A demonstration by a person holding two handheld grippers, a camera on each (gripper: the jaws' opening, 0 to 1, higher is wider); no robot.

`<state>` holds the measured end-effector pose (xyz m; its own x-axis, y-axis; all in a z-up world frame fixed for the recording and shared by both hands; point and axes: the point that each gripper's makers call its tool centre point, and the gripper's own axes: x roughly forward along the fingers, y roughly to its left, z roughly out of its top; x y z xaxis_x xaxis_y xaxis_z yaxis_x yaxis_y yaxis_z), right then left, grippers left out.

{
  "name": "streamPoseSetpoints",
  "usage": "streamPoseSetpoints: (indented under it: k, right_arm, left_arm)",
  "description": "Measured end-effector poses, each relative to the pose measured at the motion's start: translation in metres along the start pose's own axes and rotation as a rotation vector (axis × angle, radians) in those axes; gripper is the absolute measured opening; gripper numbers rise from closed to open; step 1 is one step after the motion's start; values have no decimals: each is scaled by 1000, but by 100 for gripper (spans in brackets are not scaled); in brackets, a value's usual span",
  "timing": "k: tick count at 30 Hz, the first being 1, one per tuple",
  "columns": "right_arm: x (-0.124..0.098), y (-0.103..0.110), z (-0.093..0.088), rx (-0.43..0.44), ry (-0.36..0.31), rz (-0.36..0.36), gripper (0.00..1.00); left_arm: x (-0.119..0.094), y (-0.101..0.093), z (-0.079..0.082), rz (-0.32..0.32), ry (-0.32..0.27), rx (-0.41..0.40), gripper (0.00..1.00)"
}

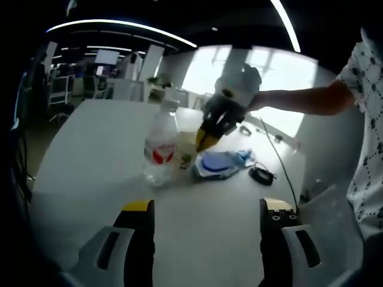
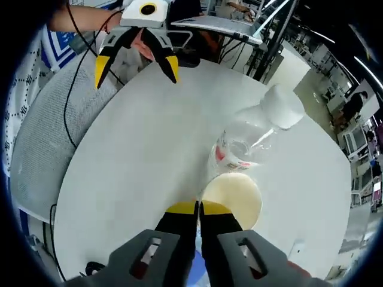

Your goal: Arrange the tabletop items into an orderly group along one side of the table until the central work area is clear of visible clutter.

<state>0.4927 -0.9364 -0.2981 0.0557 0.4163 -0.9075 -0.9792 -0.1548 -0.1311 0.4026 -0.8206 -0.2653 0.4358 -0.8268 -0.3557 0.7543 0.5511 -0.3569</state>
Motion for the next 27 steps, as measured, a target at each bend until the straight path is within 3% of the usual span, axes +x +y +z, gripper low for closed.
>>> streamPoseSetpoints:
  k: [5,27]
  right_arm:
    - [7,1,-5,-37,40,4,0]
    - [14,3,-2,-72,45,10,0]
  left_arm:
    - [-1,-1,-3,-2,2,-5,67]
    - [-1,3,-4,-2,1,-7,66]
